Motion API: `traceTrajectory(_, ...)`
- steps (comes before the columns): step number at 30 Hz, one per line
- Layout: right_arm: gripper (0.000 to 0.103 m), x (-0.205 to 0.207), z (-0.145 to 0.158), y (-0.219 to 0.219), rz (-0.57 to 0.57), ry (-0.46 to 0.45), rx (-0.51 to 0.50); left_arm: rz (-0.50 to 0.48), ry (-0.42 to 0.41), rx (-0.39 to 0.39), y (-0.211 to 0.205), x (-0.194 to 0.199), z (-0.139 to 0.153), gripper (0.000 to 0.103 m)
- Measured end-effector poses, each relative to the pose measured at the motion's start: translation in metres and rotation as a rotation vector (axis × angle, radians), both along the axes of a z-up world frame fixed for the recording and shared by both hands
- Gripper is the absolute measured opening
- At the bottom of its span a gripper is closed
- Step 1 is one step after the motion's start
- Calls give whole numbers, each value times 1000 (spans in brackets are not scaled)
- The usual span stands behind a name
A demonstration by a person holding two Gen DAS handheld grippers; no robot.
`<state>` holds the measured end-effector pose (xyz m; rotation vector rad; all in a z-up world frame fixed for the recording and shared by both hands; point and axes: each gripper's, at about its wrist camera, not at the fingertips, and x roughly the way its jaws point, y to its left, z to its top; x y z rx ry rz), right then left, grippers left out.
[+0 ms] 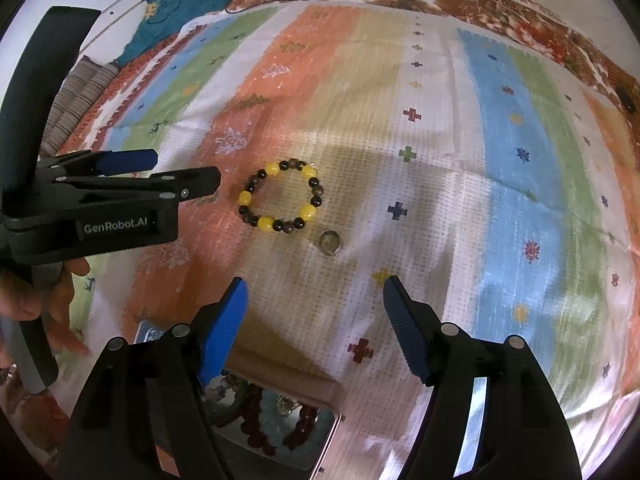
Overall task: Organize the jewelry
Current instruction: 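Move both tools toward the yellow-and-black bead bracelet and remaining ring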
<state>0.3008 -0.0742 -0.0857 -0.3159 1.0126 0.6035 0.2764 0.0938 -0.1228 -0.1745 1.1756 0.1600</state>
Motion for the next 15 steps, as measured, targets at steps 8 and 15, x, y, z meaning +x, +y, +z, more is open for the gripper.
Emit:
traceTrajectory(8, 70, 12, -9, 7, 11, 10, -31, -18, 24, 11, 0, 13, -13, 81)
traceTrajectory(15, 70, 21, -18, 16, 50, 11, -55, -20, 54, -1, 7, 22, -28, 80)
